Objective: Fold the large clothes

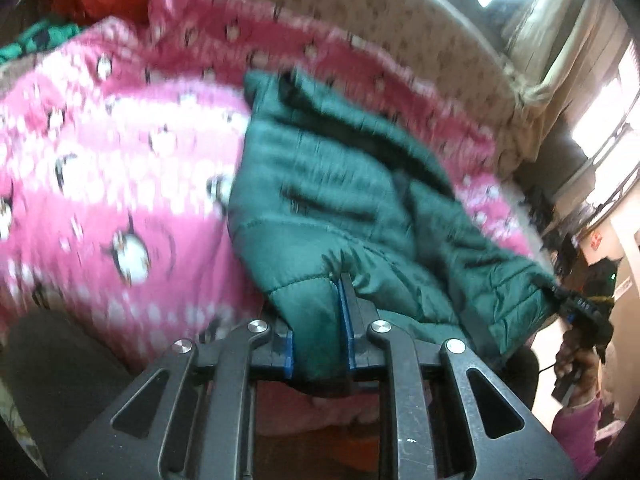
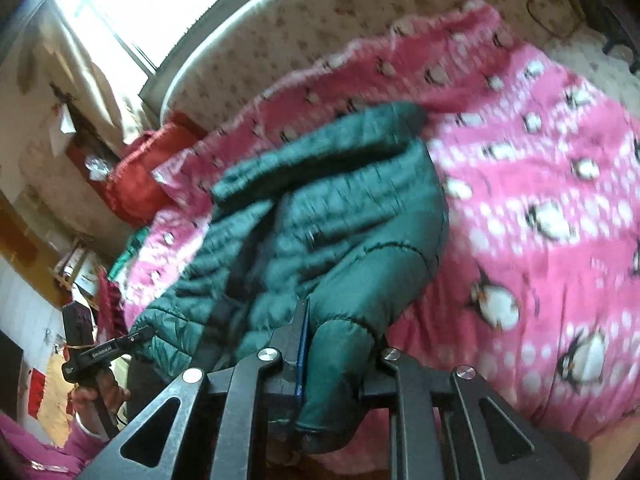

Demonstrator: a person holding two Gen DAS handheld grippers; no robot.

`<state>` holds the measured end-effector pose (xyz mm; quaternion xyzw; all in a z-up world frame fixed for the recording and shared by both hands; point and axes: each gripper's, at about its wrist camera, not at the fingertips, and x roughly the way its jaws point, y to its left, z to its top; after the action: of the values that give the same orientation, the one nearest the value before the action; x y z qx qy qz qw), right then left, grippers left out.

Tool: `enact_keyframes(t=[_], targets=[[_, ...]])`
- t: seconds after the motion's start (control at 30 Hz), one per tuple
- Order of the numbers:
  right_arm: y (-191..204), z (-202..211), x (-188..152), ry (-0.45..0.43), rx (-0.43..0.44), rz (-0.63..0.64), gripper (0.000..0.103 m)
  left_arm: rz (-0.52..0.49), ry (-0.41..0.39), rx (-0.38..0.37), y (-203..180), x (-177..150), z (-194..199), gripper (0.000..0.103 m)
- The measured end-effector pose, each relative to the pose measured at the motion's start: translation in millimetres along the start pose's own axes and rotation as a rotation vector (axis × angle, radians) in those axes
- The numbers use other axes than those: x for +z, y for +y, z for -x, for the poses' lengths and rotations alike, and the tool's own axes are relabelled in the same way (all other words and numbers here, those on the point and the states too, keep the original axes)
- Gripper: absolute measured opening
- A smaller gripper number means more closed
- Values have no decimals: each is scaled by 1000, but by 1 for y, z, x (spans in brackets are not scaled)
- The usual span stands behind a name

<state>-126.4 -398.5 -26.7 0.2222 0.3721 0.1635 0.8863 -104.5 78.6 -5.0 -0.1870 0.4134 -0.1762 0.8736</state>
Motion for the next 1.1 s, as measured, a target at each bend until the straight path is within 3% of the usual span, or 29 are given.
enact_keyframes(t=[0.3,0.6,0.87,1.1], targets=[[11,-3,65,-116,-30,2,16,-15,-127,14,-21,70,4,17],[4,-44,131,-126,-116,10,16,17,-182,59,-24,133,-34,17],[-9,-102,193,-110,-207,2,16,106,-153,106,-4,203,-100,17],[-28,-168,237,-54,-260,-18,16,137,-107,182,17,240,-161,17]])
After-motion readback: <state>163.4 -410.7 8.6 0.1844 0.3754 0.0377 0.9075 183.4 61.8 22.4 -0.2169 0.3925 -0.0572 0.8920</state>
